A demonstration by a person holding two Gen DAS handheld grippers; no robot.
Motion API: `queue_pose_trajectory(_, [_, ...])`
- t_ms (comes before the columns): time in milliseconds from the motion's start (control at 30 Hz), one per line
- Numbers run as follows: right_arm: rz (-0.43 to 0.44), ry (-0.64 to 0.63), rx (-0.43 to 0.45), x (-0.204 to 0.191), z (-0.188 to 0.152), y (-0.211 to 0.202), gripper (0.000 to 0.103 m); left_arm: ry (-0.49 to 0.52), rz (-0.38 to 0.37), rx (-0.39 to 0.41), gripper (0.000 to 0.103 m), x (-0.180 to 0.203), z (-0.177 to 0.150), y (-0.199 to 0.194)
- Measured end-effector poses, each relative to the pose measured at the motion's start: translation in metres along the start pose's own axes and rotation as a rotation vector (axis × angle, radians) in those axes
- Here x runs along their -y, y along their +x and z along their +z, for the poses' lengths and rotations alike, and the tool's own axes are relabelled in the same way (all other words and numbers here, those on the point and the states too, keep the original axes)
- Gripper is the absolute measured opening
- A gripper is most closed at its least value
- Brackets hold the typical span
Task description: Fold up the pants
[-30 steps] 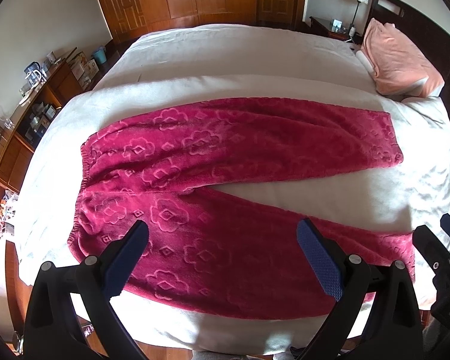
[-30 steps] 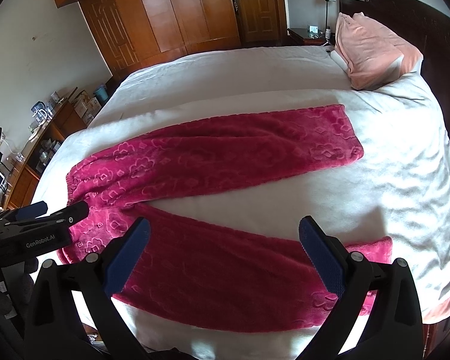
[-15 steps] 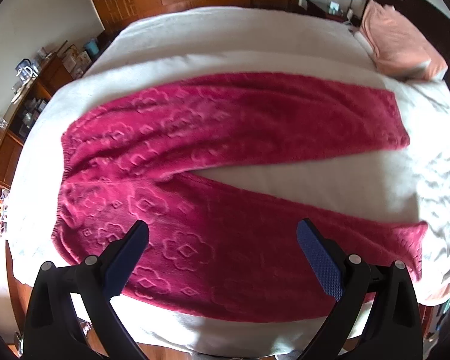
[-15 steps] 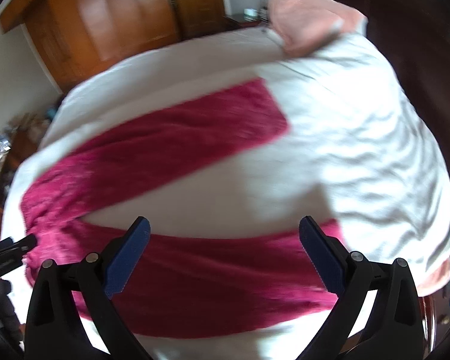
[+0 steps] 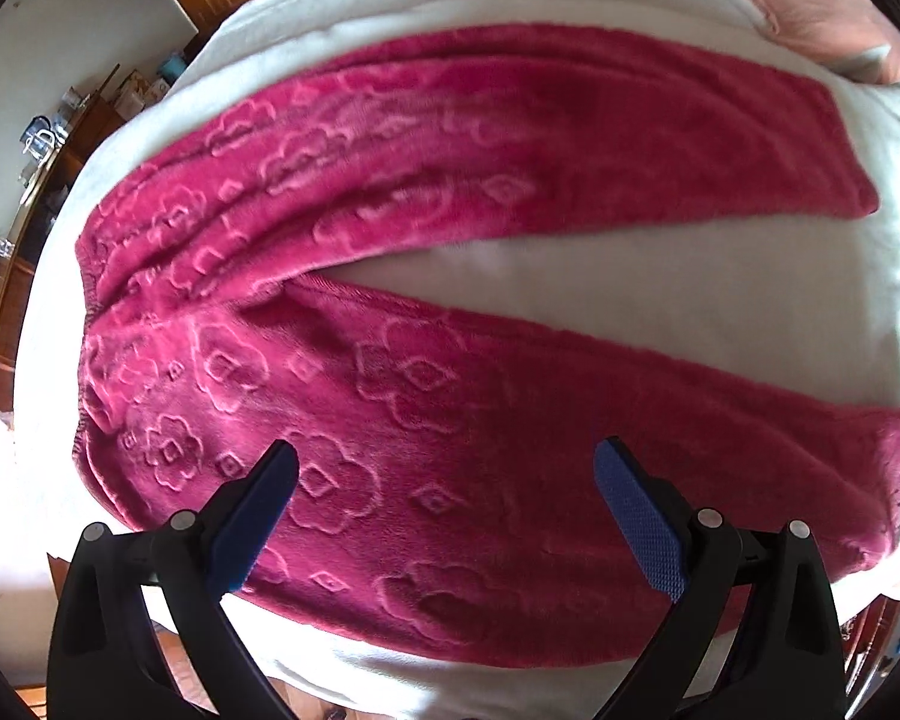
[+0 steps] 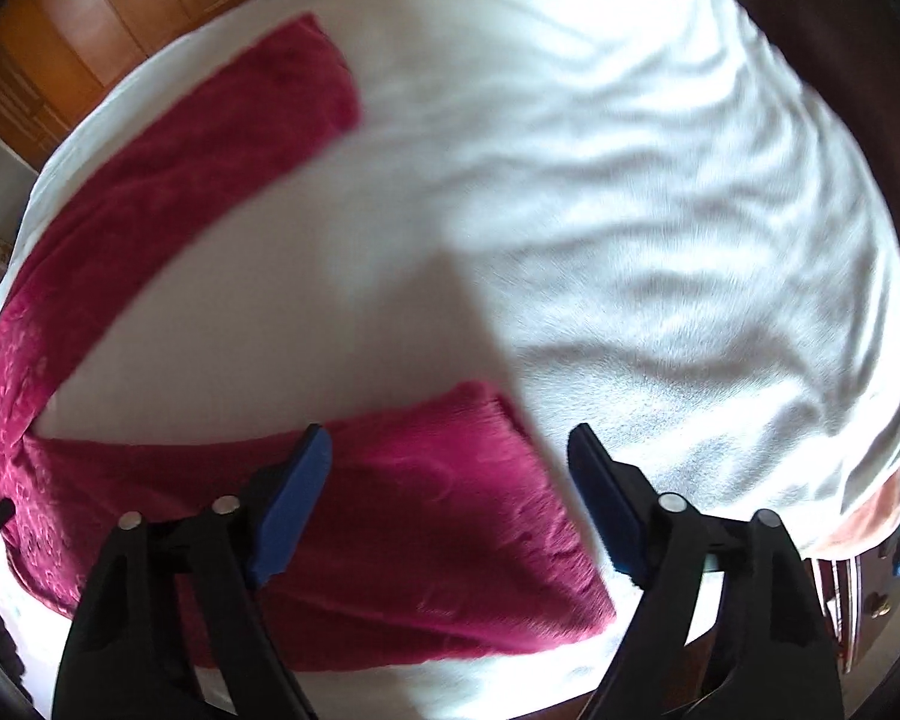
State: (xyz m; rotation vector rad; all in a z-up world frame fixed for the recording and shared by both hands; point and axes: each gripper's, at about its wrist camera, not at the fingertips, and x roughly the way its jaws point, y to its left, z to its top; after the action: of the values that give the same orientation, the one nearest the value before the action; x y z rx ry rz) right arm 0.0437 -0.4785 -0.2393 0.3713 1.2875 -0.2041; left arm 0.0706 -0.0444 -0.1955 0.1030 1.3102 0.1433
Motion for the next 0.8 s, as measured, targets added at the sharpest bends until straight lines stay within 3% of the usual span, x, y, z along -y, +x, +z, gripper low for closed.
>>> queue_pose_trajectory(167, [0.058,0.034,-0.089,0.016,0.008,0.036,0.067,-0.002,0.012,-0.020,0.098,0.007,0.000,0.018])
queue_pose_trajectory(267, [0.110,0.060,-0.153,0.017,0.009,0.056,0.049,-0.001,0.029,-0.033,0.098,0.011,0.000,0.024])
queue_pose_trajectory(400, [0.146,0.058,-0.162,0.014,0.014,0.059,0.011,-0.012,0.044,-0.047,0.098,0.009,0.002,0.030])
queue_pose_trajectory(600, [0.118,0.036,-0.024,0.009,0.041,0.026,0.008,-0.040,0.055,-0.054,0.098,0.003,0.004,0.033])
queue_pose_trajectory(800, [0.010,-0.020,-0.002,0.002,0.063,0.051,0.007,-0.031,0.089,-0.068,0.098,0.003,0.005,0.047])
